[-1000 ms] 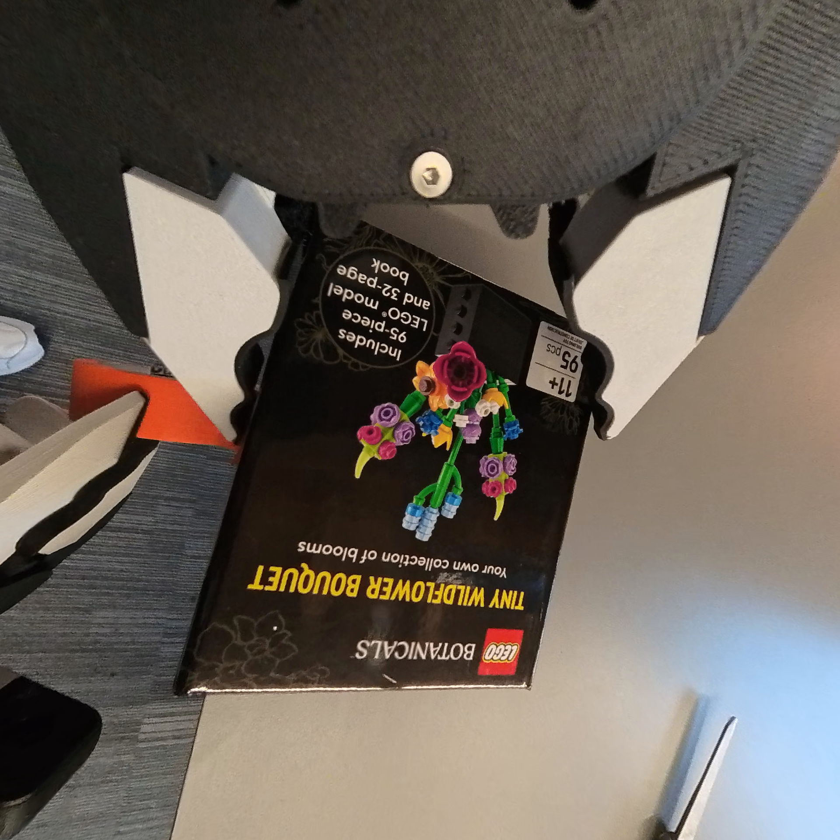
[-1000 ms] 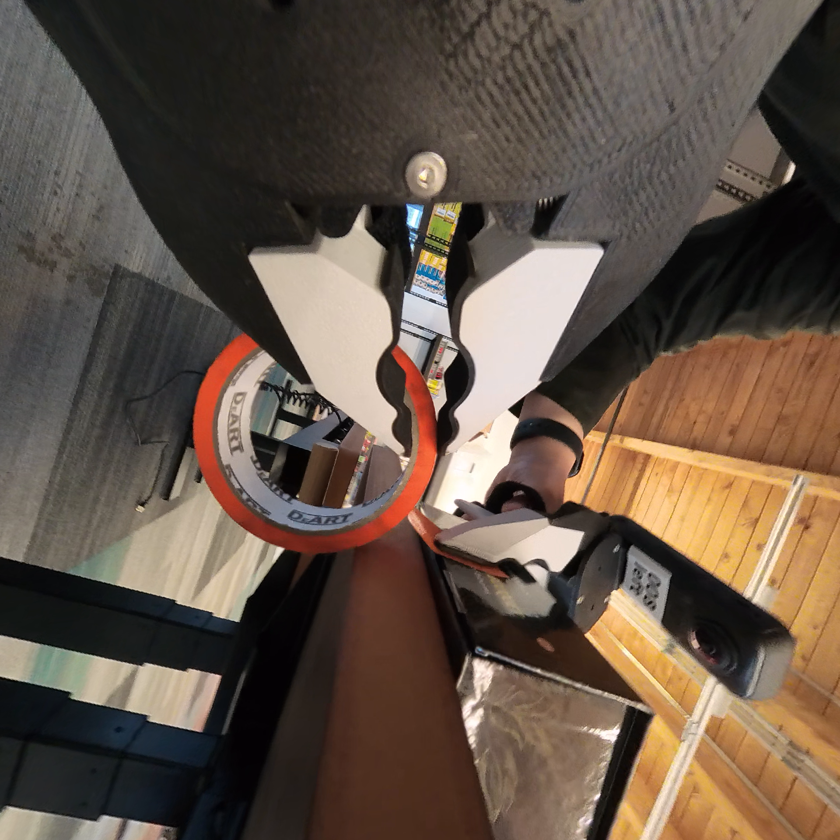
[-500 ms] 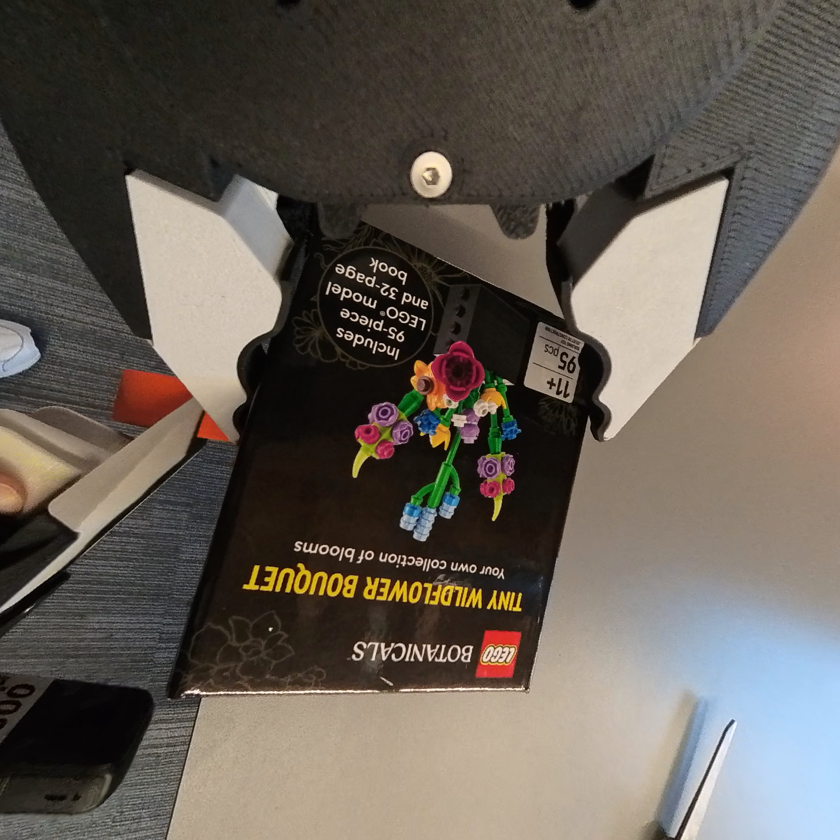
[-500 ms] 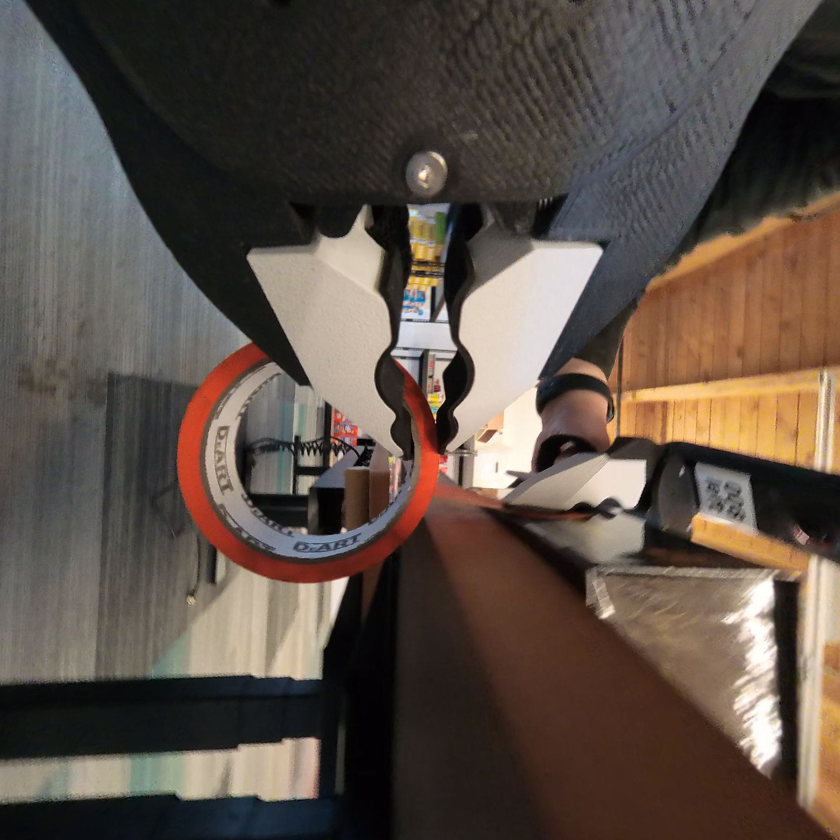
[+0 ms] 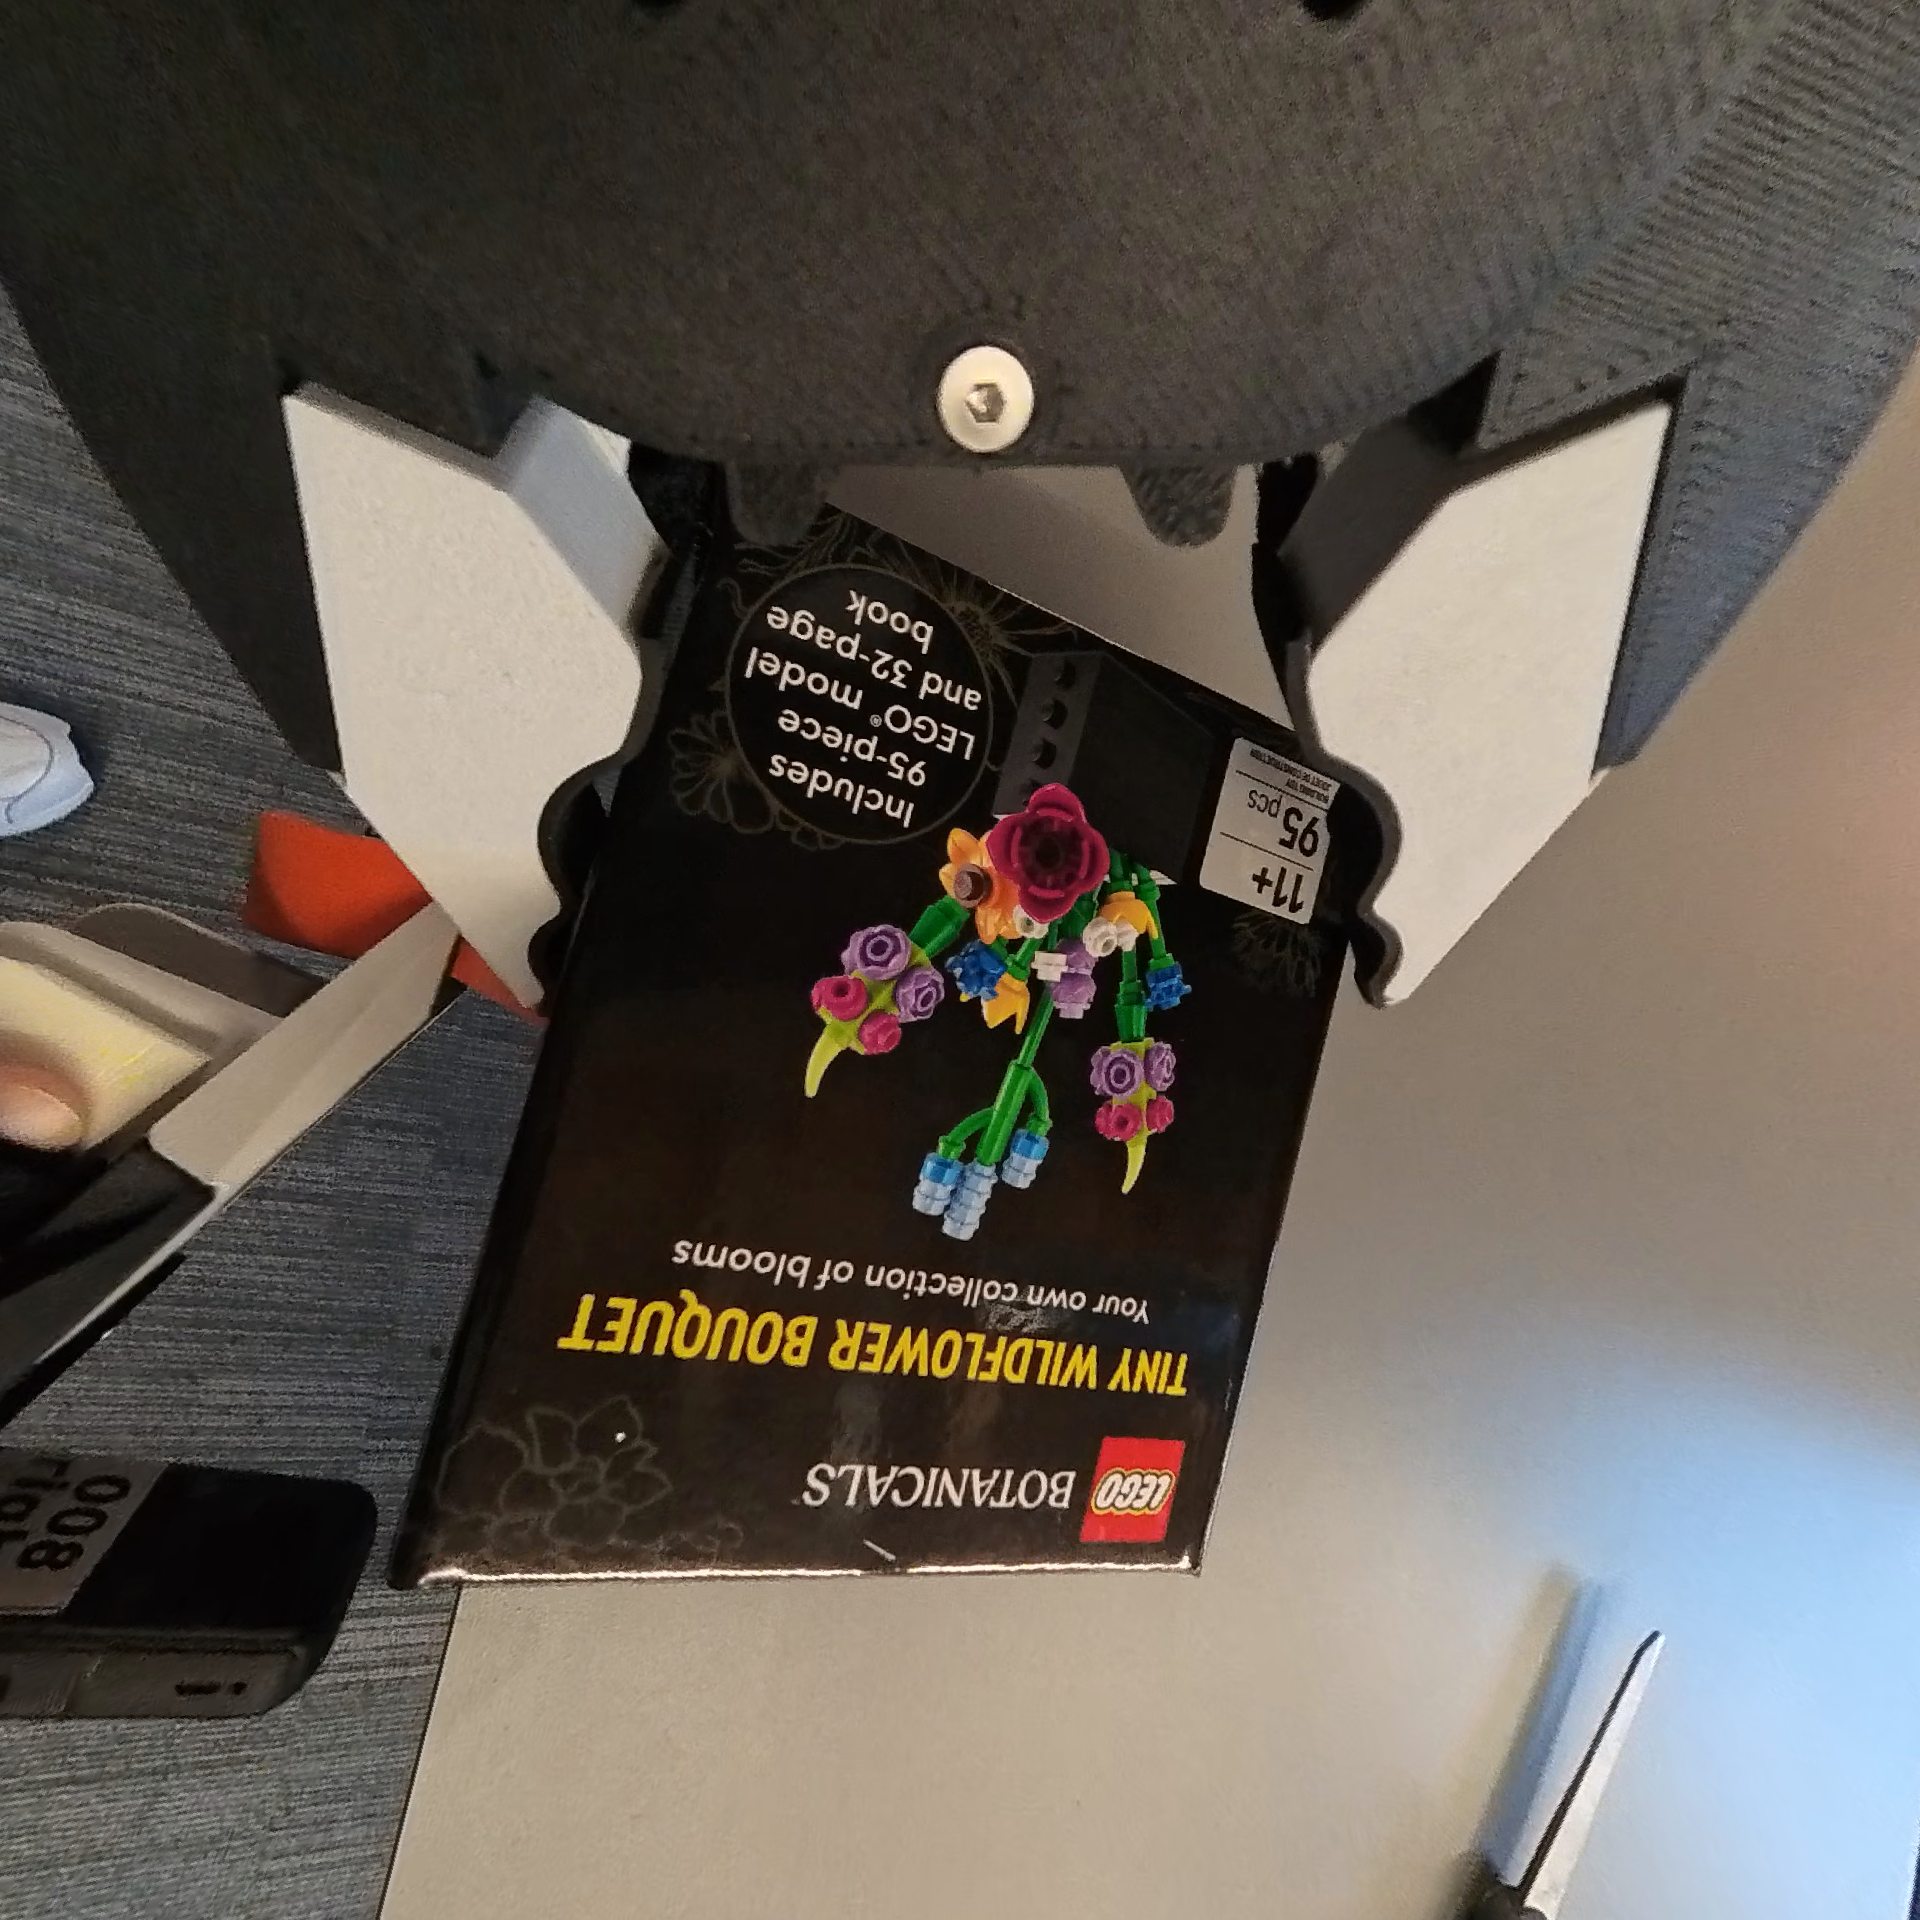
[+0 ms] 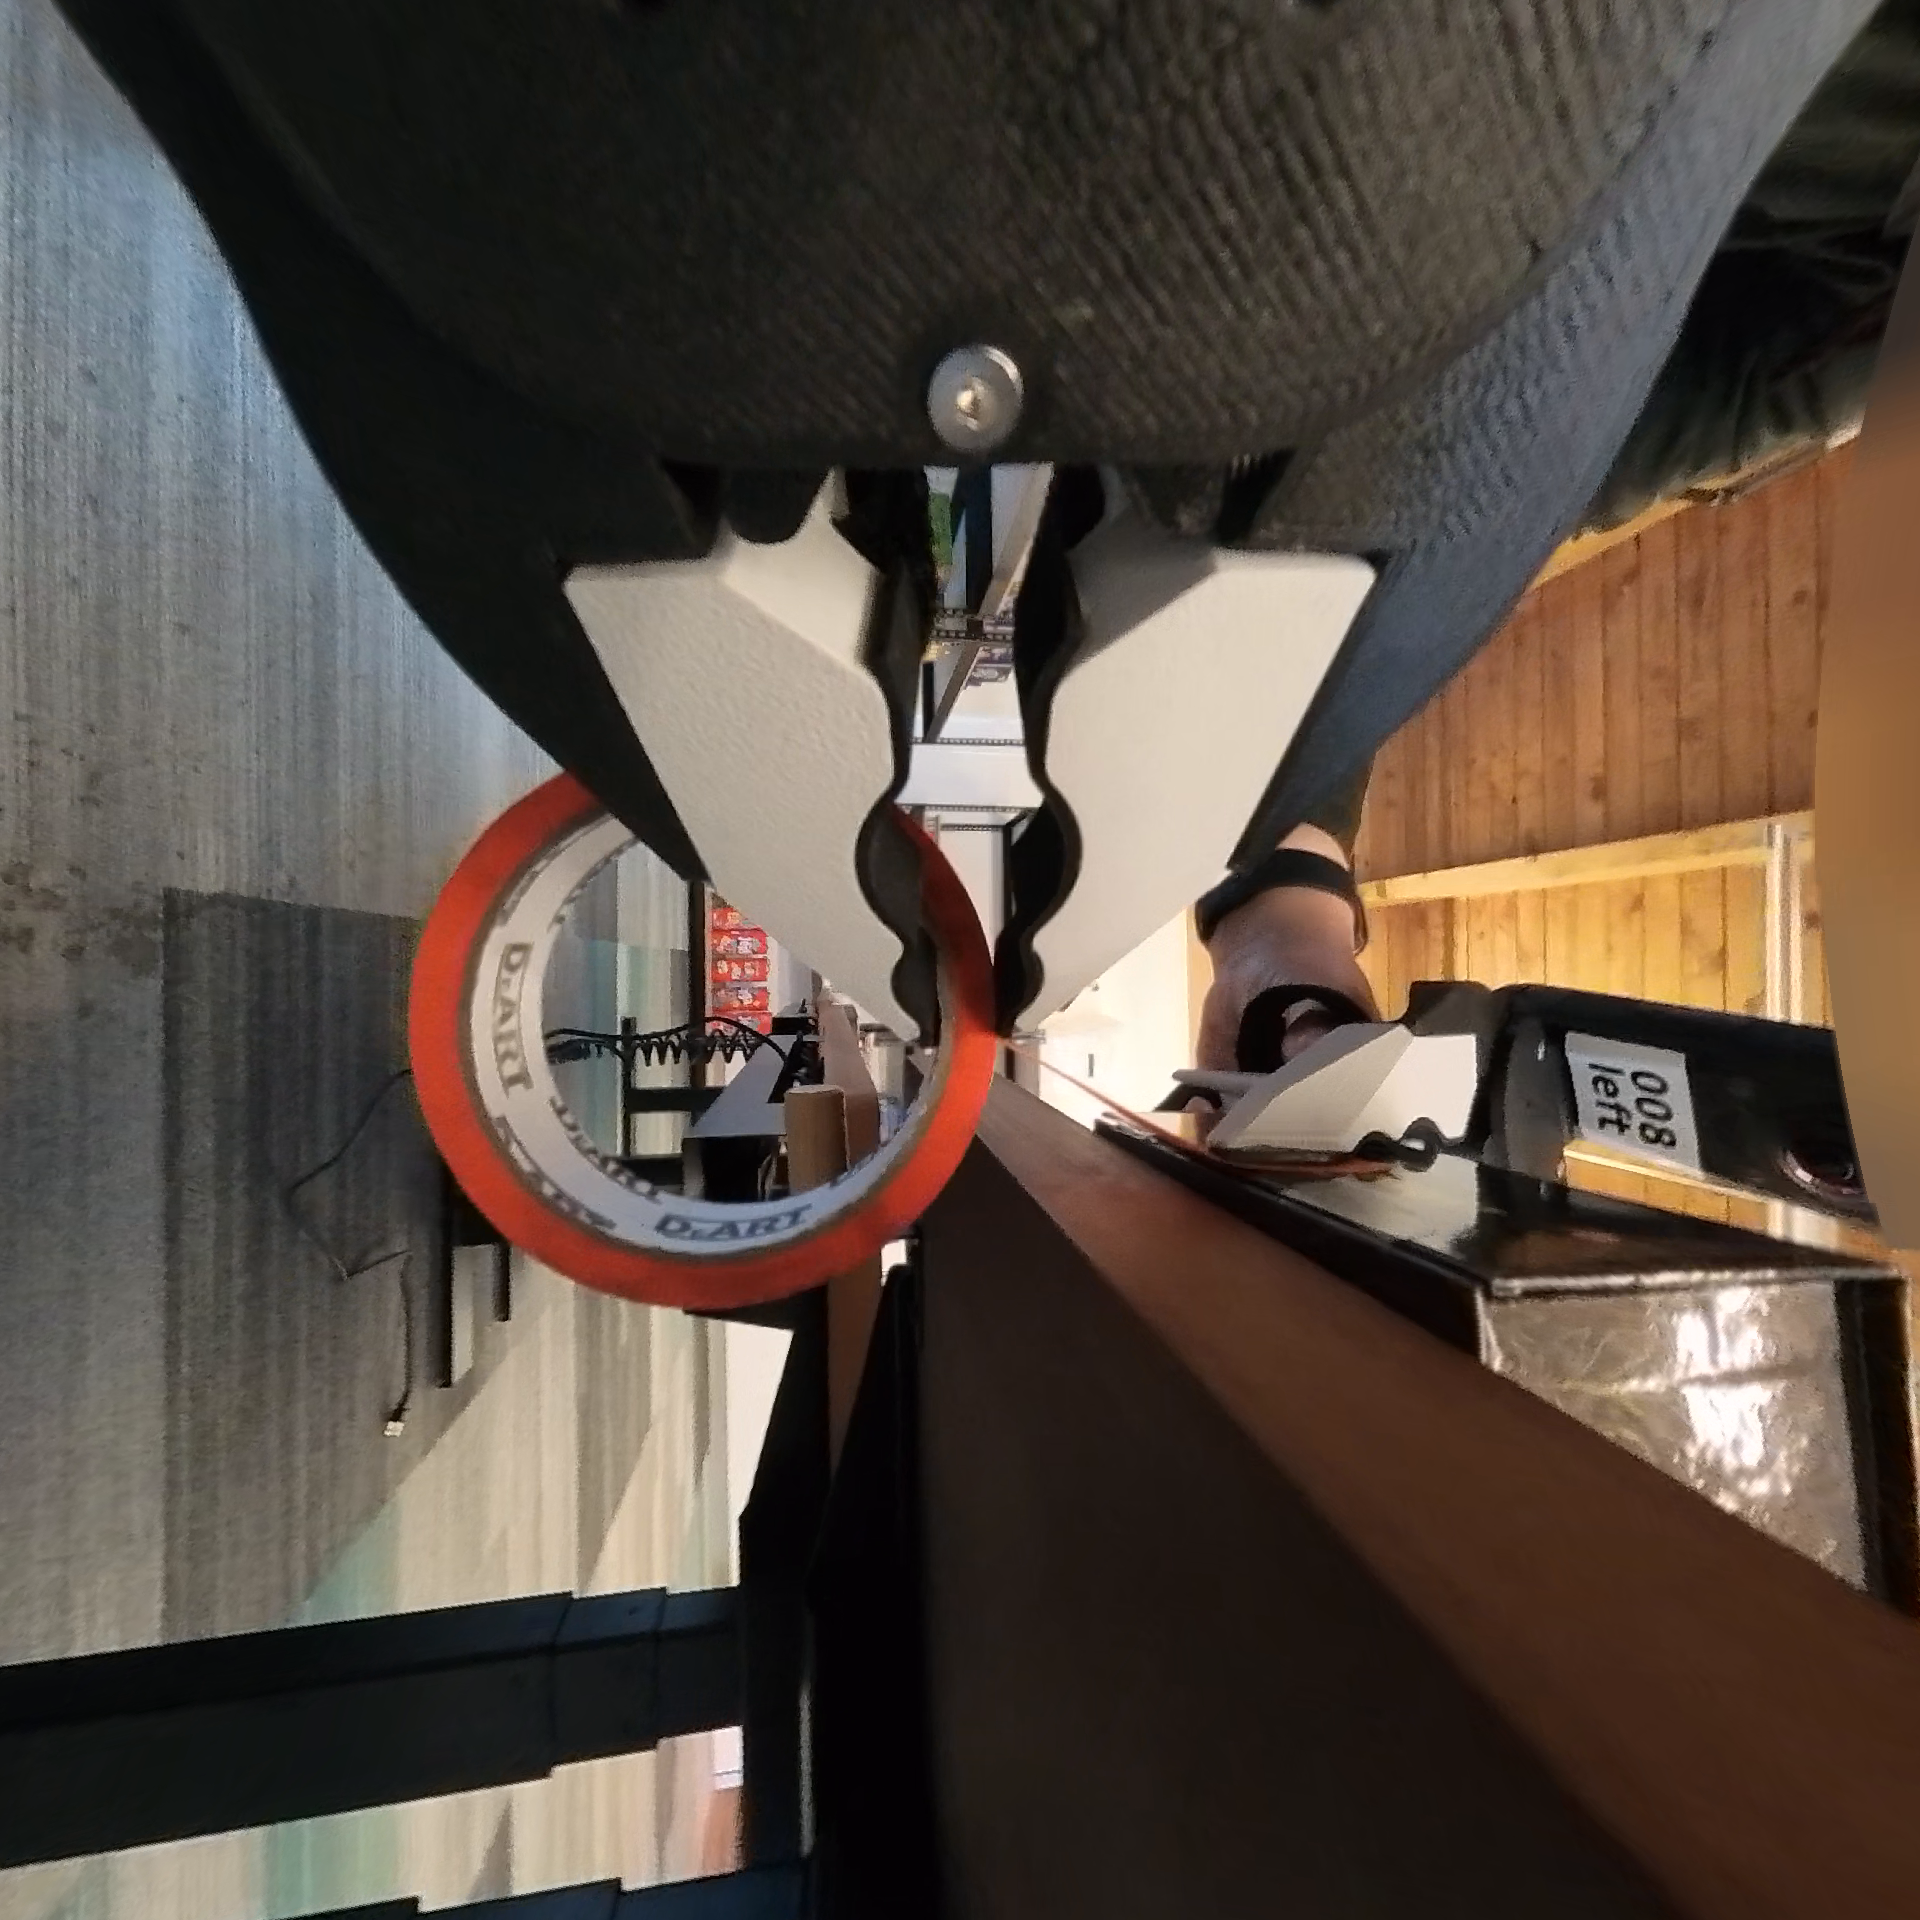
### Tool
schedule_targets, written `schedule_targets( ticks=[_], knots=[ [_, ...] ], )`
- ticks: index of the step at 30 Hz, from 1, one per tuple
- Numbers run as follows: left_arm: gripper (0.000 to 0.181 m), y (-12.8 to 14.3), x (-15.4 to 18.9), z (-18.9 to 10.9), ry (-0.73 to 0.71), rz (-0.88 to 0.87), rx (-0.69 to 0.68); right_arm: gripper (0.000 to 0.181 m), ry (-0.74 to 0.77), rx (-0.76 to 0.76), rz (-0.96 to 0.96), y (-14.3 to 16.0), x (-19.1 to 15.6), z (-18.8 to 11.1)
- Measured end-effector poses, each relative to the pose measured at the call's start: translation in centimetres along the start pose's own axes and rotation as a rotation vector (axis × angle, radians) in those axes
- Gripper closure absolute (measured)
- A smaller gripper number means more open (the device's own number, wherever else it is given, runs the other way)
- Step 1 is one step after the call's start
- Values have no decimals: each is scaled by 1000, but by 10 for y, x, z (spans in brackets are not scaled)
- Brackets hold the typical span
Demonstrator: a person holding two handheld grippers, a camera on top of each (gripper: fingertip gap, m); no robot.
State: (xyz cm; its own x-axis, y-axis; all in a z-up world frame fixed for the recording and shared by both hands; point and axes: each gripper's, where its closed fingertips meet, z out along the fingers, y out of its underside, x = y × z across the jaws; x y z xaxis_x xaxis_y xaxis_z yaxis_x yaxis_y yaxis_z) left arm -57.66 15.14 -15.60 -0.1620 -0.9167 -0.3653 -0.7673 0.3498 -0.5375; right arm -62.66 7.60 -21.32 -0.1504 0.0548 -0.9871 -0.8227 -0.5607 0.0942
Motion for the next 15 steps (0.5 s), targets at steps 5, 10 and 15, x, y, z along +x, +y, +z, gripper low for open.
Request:
schedule_targets(
  ticks=[5,10,15],
  knots=[
    [31,-1,-1,-7,-11,-50,7,172,27,-19,-62,1,1,0],
    [36,-16,-19,-41,-56,-224,168,172,31,-23,-63,3,2,1],
    [65,-2,-28,-108,-182,-506,361,172,40,-22,-30,4,2,0]
  ],
)
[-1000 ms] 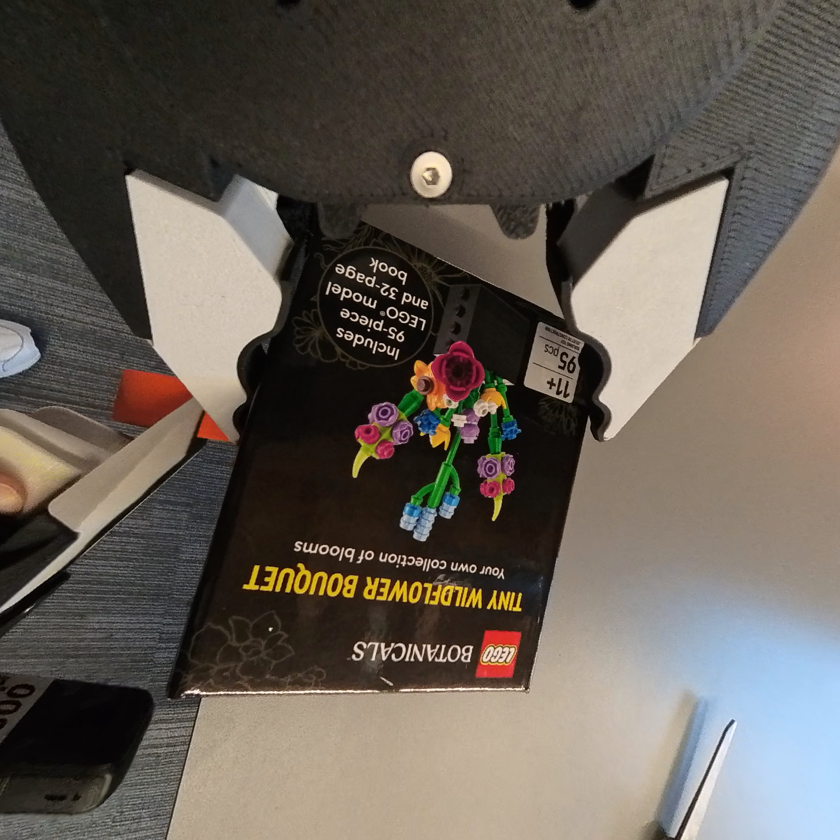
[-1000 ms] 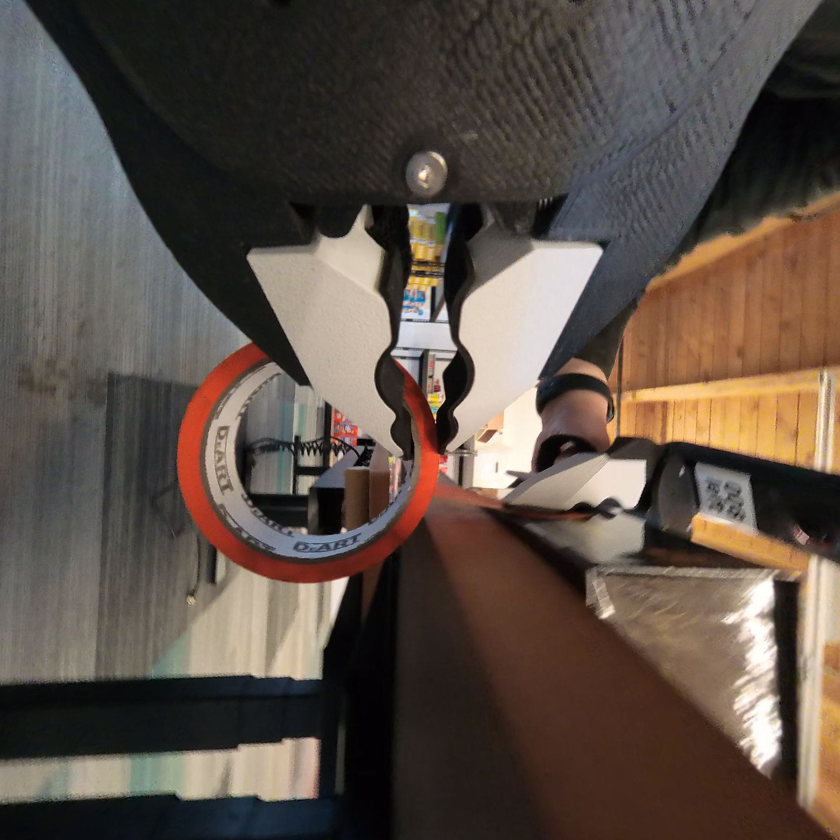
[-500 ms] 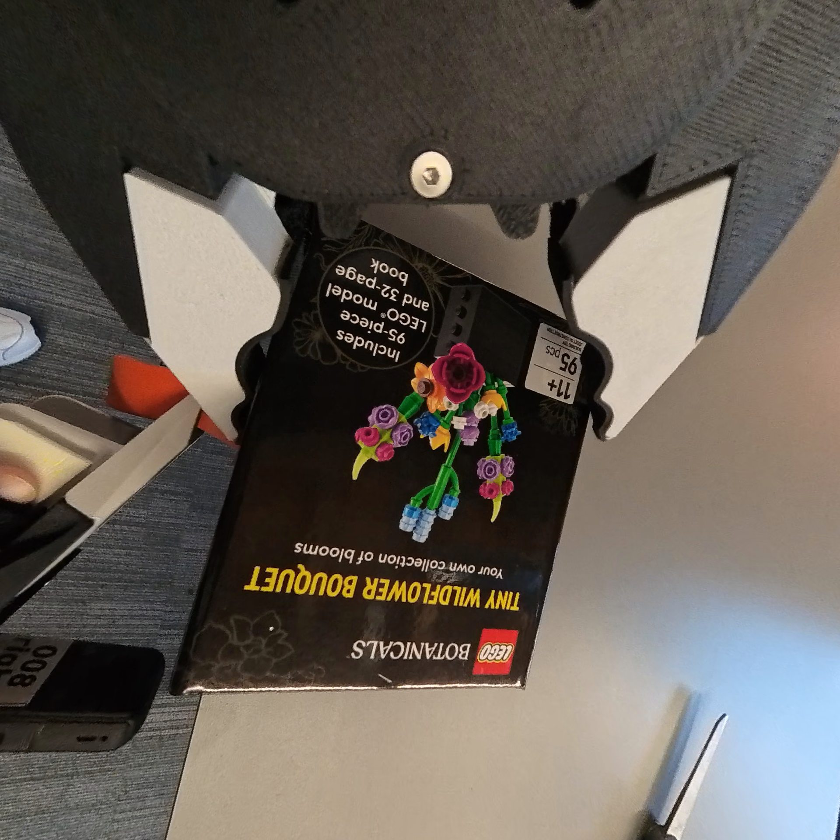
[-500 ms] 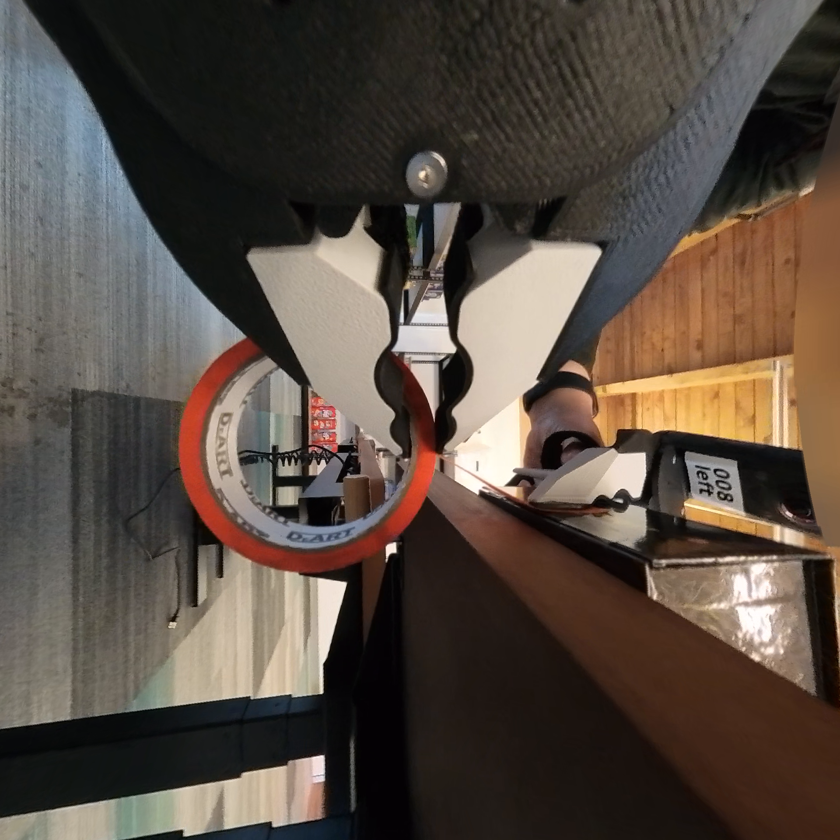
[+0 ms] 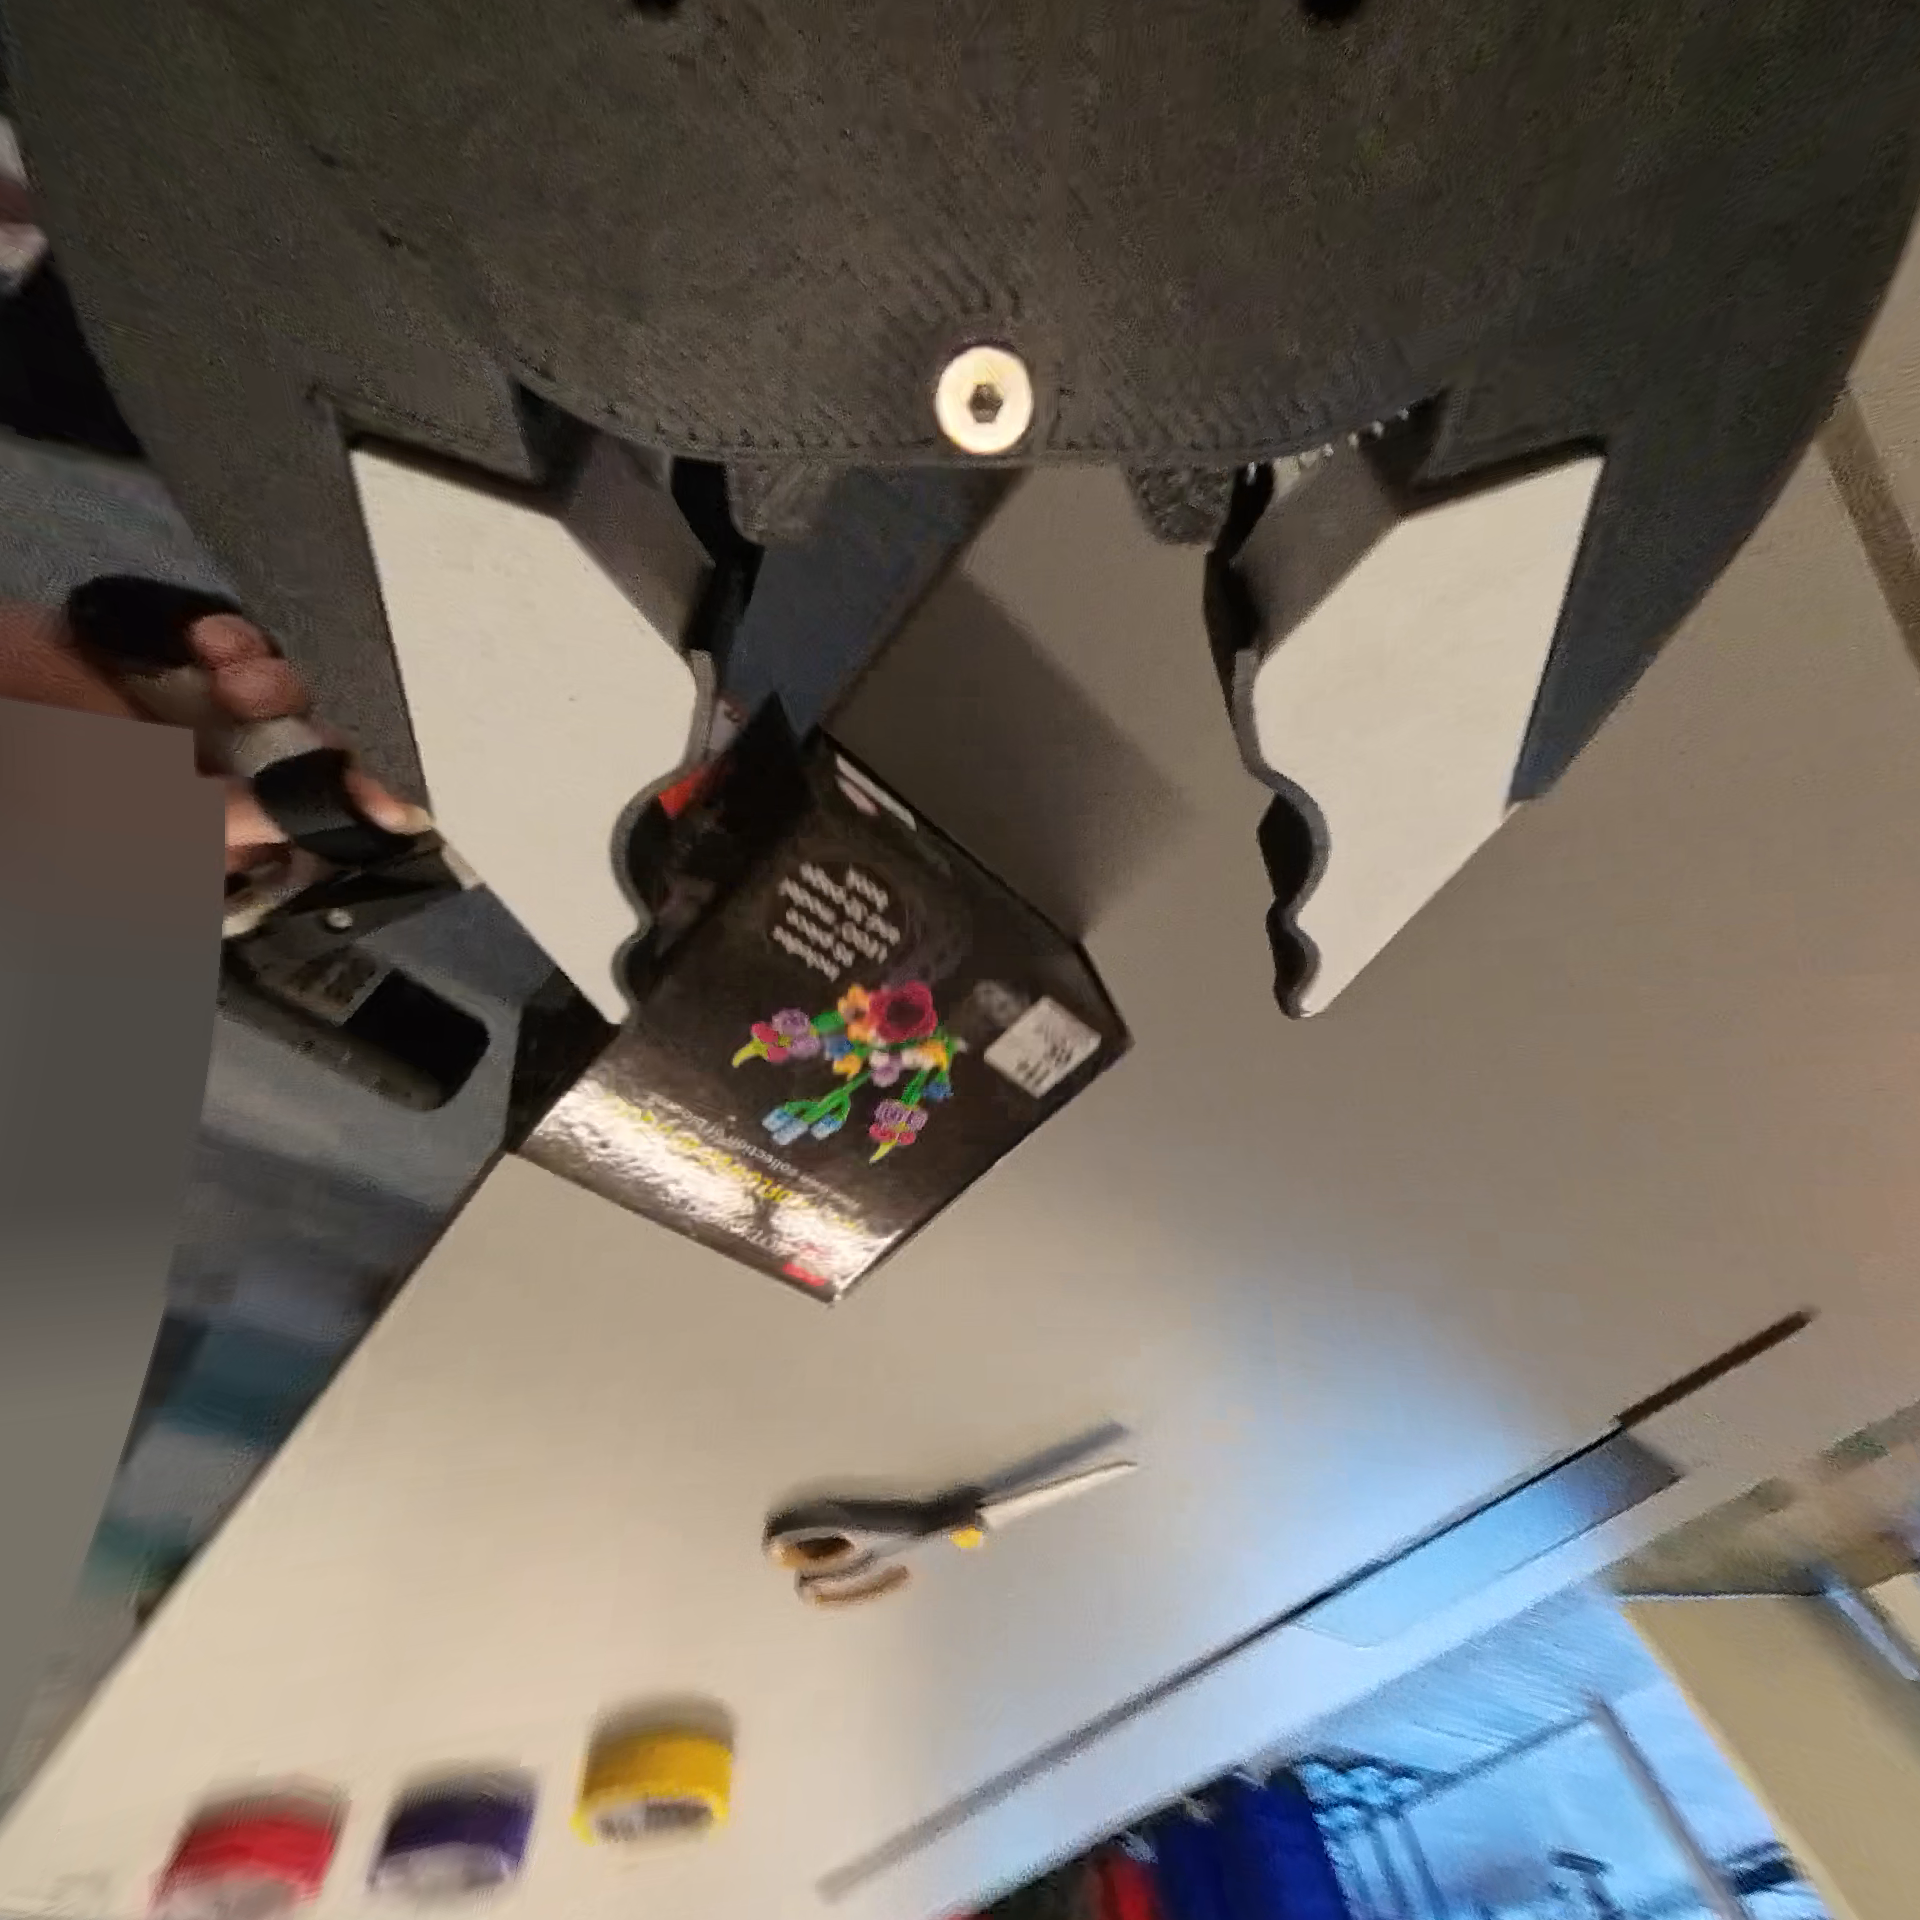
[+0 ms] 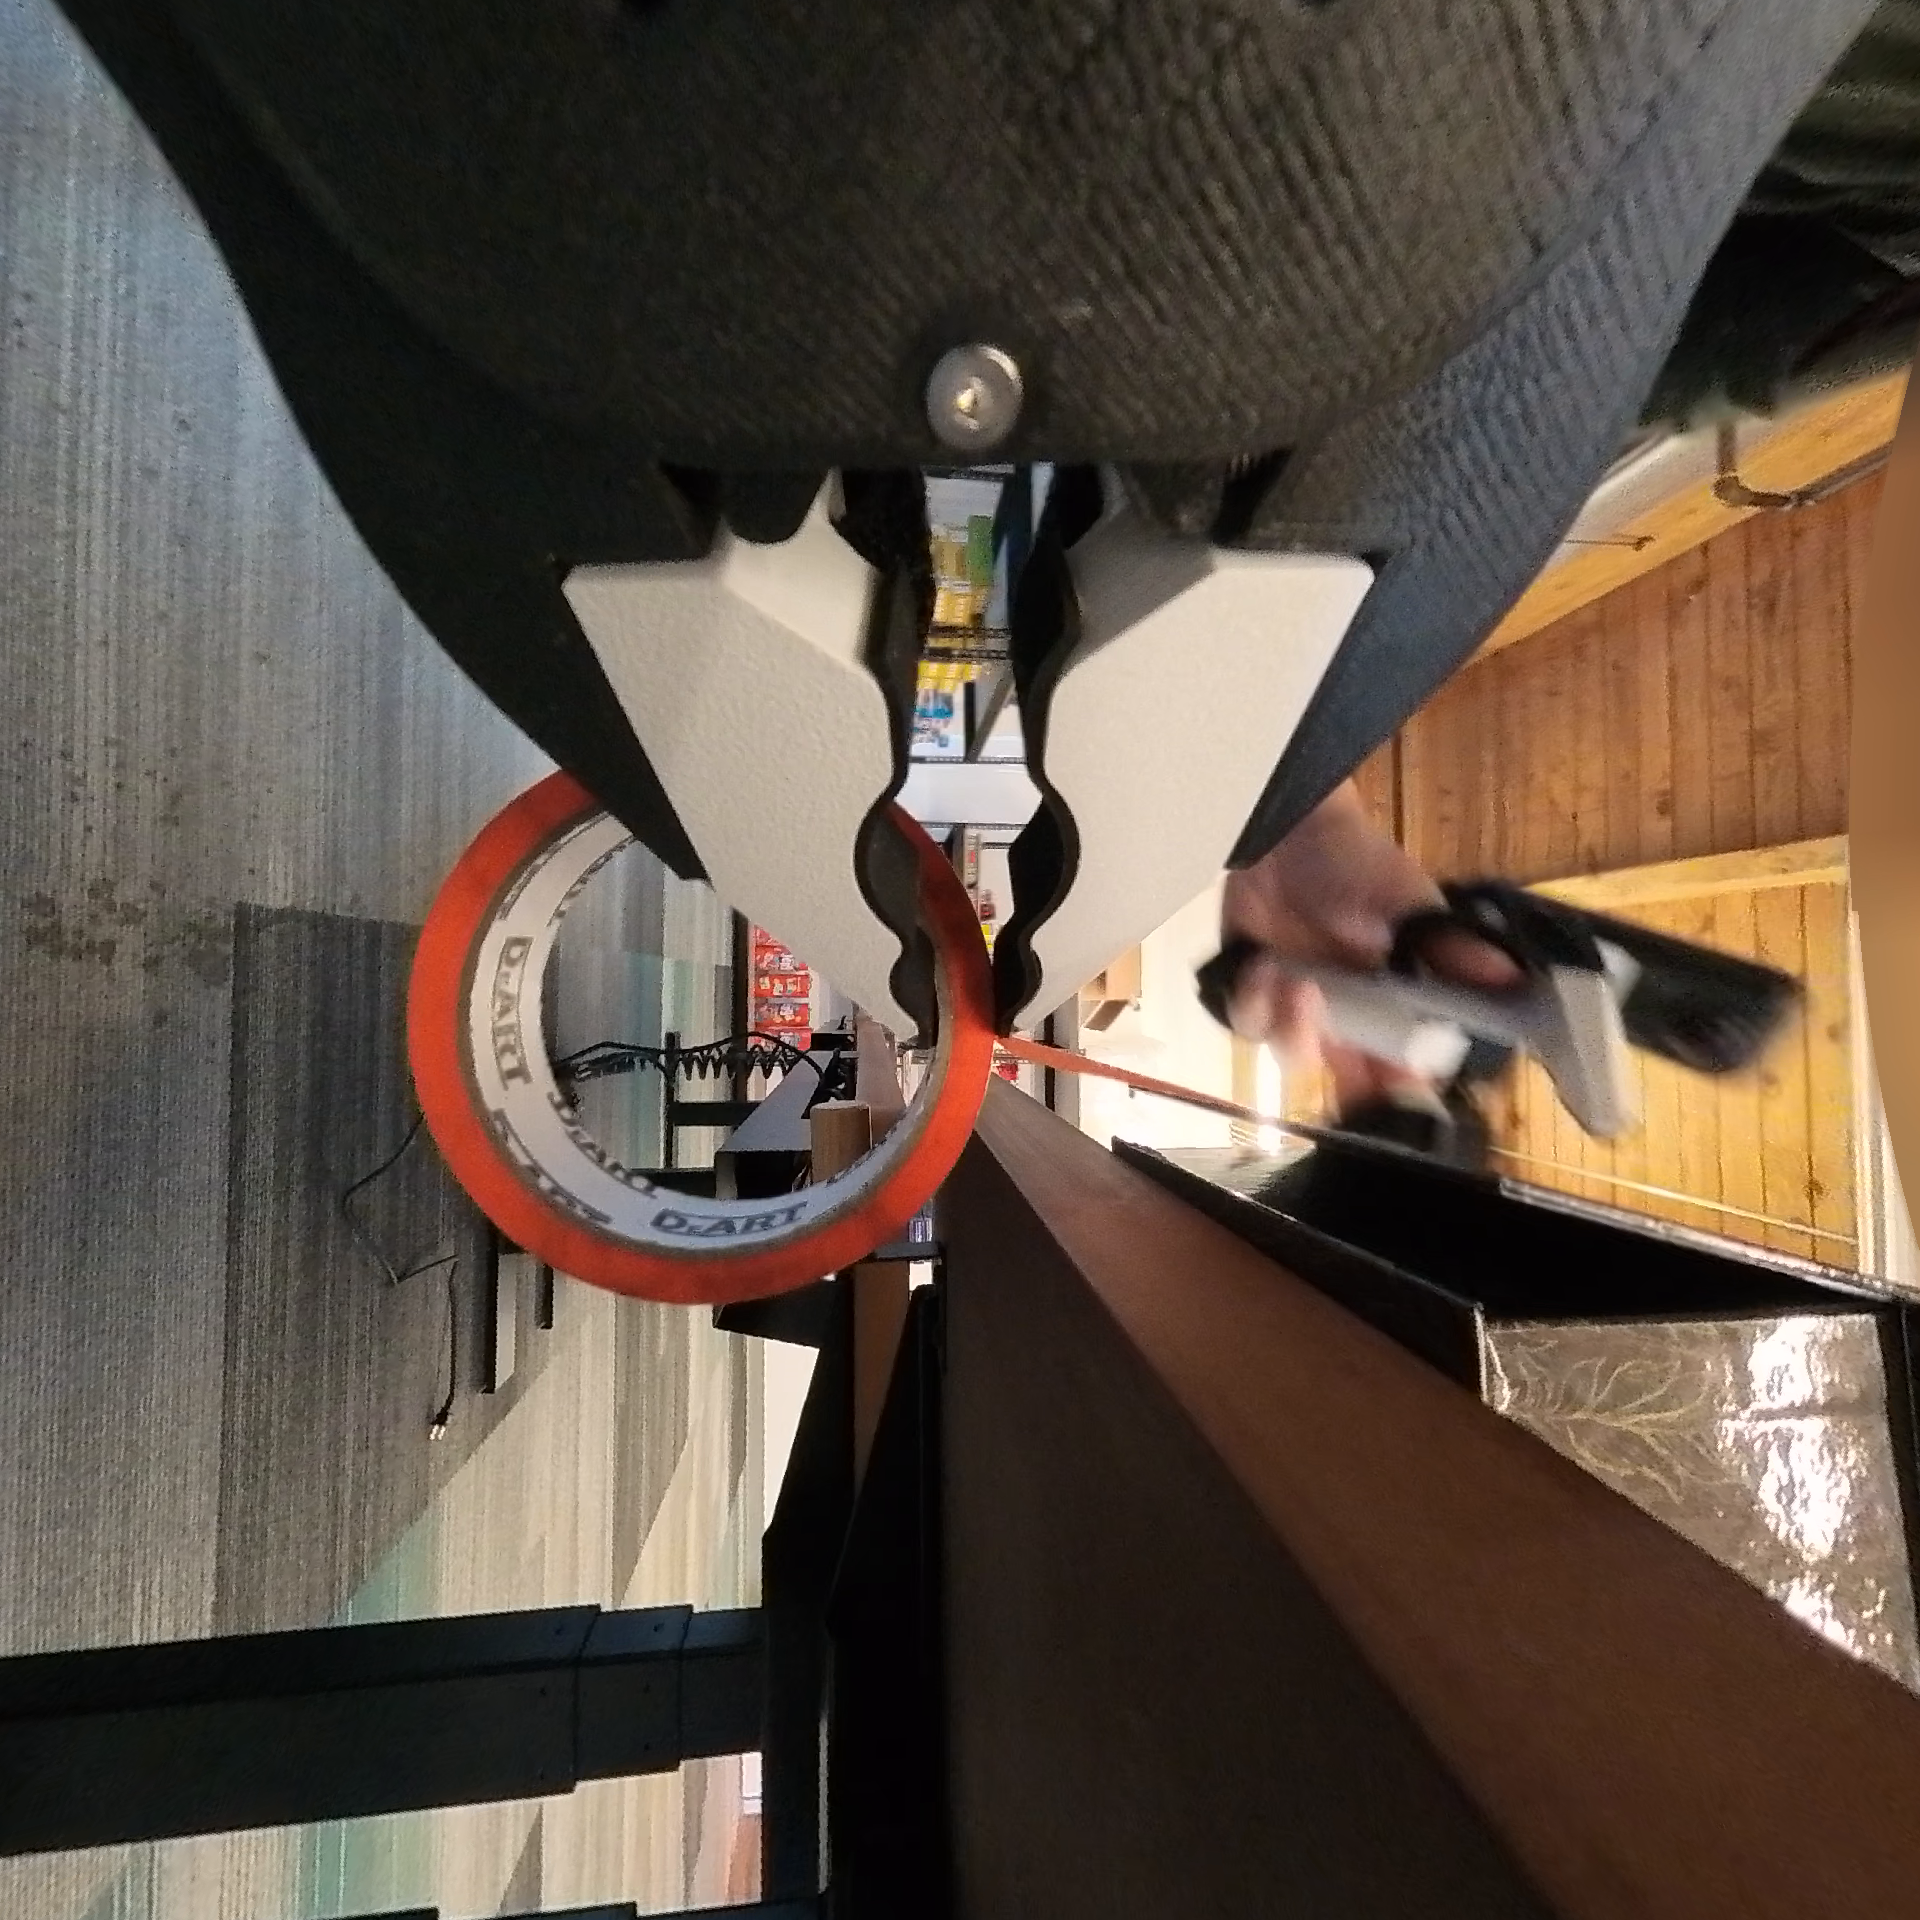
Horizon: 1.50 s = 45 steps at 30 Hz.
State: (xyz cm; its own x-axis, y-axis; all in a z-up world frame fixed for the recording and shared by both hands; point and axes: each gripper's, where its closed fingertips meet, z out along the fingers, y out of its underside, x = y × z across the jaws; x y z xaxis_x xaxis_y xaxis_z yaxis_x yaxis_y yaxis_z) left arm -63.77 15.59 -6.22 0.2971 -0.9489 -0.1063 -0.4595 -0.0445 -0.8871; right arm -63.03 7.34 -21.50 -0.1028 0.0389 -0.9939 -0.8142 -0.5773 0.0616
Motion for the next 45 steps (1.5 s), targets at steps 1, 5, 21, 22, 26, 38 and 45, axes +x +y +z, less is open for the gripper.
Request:
schedule_targets(
  ticks=[1,5,21,22,26,38,45],
  knots=[
    [69,6,0,-13,-30,-62,31,172,3,0,10,0,0,0],
    [92,51,37,-37,3,-321,131,172,16,-5,36,1,0,0],
    [161,153,154,42,371,-639,169,173,24,-50,135,8,-3,-2],
    [166,151,156,42,380,-630,174,172,21,-53,134,9,-3,-2],
    [170,148,159,42,438,-646,162,166,42,-71,33,6,-4,-4],
    [174,139,163,35,551,-694,173,169,110,82,-489,-44,-54,-64],
    [174,137,162,33,598,-739,185,181,-32,-319,-1164,26,-99,-3]
  ],
)
